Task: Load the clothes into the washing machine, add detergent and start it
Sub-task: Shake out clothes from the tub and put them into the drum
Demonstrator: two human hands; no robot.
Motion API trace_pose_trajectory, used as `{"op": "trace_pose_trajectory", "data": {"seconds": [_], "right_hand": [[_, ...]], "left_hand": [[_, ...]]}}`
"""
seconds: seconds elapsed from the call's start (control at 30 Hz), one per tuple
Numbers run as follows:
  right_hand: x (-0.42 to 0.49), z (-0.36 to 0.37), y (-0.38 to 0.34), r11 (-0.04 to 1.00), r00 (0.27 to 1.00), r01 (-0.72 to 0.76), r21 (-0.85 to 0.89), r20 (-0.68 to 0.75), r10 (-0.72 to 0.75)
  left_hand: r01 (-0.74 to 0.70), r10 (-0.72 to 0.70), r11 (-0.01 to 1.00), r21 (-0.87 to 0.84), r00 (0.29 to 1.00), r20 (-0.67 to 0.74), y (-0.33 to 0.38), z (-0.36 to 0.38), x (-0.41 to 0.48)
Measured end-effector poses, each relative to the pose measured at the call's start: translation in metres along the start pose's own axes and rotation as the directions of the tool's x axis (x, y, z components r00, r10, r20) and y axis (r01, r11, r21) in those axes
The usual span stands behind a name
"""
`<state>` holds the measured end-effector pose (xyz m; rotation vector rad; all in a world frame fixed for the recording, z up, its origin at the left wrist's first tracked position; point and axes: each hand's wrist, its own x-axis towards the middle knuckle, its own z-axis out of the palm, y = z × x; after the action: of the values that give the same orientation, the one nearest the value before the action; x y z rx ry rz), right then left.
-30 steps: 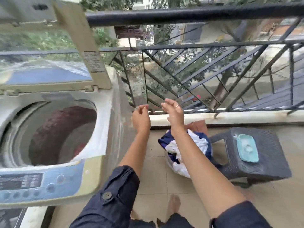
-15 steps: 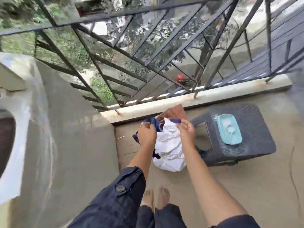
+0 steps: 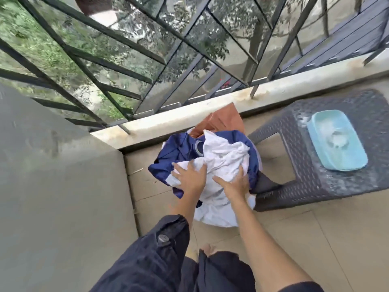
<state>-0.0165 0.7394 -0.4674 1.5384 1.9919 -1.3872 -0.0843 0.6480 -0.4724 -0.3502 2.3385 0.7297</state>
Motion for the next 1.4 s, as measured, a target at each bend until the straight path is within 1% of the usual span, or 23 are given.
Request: {"op": "trace_pose_trajectory", "data": {"seconds": [0.07, 0.13, 0.2, 0.27, 0.37, 0.4, 0.47, 0.53, 0.57, 0.63, 0.7, 0.77, 0.83, 0.97, 1.03, 1.13, 1.23, 1.3, 1.4], "right_hand": [[0.003, 0.008, 0.004, 0.996, 0.993, 0.001, -0.090, -0.116, -0.011], [0.001, 0.010, 0.005, 0.992, 0.980, 0.010, -0.123, -0.196, -0.035], [-0.002, 0.007, 0.003, 0.991, 0.979, 0.048, -0.125, -0.190, -0.072], [-0.010, 0.002, -0.005, 0.988, 0.971, 0.089, -0.128, -0.210, -0.114], [-0.028, -0.010, -0.023, 0.996, 0.960, 0.086, -0.028, -0.264, -0.090], [-0.036, -0.016, -0.031, 0.995, 0.957, 0.091, 0.027, -0.277, -0.080], [-0.053, -0.032, -0.048, 0.979, 0.956, 0.119, 0.167, -0.287, -0.068], [-0.069, -0.052, -0.067, 0.924, 0.969, 0.140, 0.357, -0.239, -0.054], [-0.079, -0.062, -0.078, 0.888, 0.980, 0.126, 0.443, -0.194, -0.042], [-0.097, -0.081, -0.099, 0.836, 0.990, 0.112, 0.537, -0.130, -0.049], [-0.121, -0.101, -0.122, 0.799, 0.993, 0.112, 0.591, -0.089, -0.073], [-0.144, -0.118, -0.145, 0.764, 0.994, 0.105, 0.636, -0.044, -0.100], [-0.165, -0.133, -0.167, 0.749, 0.993, 0.092, 0.657, -0.003, -0.119], [-0.208, -0.159, -0.206, 0.730, 0.991, 0.032, 0.682, 0.072, -0.111], [-0.233, -0.170, -0.226, 0.710, 0.980, 0.035, 0.704, 0.115, -0.162], [-0.272, -0.178, -0.256, 0.689, 0.928, 0.035, 0.724, 0.233, -0.292], [-0.313, -0.173, -0.282, 0.729, 0.844, 0.024, 0.684, 0.378, -0.382], [-0.337, -0.164, -0.299, 0.727, 0.797, 0.037, 0.686, 0.419, -0.436], [-0.379, -0.144, -0.322, 0.716, 0.690, 0.037, 0.697, 0.501, -0.523]], "left_hand": [[-0.056, 0.056, 0.998, 0.012, 0.997, -0.045, -0.002, 0.008, 0.005], [-0.074, 0.074, 0.997, 0.006, 0.994, -0.079, -0.002, 0.010, 0.005], [-0.103, 0.098, 0.993, -0.052, 0.990, -0.097, -0.002, 0.009, 0.001], [-0.160, 0.140, 0.976, -0.150, 0.981, -0.136, 0.001, 0.002, -0.010], [-0.266, 0.215, 0.925, -0.270, 0.955, -0.204, 0.013, -0.019, -0.034], [-0.280, 0.221, 0.906, -0.316, 0.952, -0.210, 0.020, -0.028, -0.044], [-0.251, 0.182, 0.866, -0.432, 0.964, -0.196, 0.037, -0.049, -0.061], [-0.215, 0.127, 0.830, -0.515, 0.971, -0.202, 0.053, -0.071, -0.077], [-0.205, 0.101, 0.813, -0.545, 0.971, -0.215, 0.060, -0.082, -0.087], [-0.218, 0.071, 0.776, -0.592, 0.963, -0.262, 0.077, -0.106, -0.108], [-0.240, 0.053, 0.747, -0.620, 0.951, -0.305, 0.094, -0.130, -0.130], [-0.224, 0.014, 0.740, -0.634, 0.948, -0.319, 0.112, -0.156, -0.154], [-0.238, 0.004, 0.720, -0.652, 0.941, -0.338, 0.129, -0.180, -0.173], [-0.285, 0.014, 0.686, -0.669, 0.925, -0.379, 0.155, -0.233, -0.213], [-0.310, 0.000, 0.665, -0.680, 0.910, -0.415, 0.162, -0.260, -0.230], [-0.329, -0.054, 0.626, -0.707, 0.886, -0.460, 0.162, -0.303, -0.258], [-0.381, -0.090, 0.555, -0.739, 0.856, -0.509, 0.152, -0.348, -0.283], [-0.389, -0.120, 0.526, -0.756, 0.846, -0.519, 0.144, -0.377, -0.298], [-0.421, -0.164, 0.452, -0.786, 0.827, -0.538, 0.125, -0.423, -0.318]]}}
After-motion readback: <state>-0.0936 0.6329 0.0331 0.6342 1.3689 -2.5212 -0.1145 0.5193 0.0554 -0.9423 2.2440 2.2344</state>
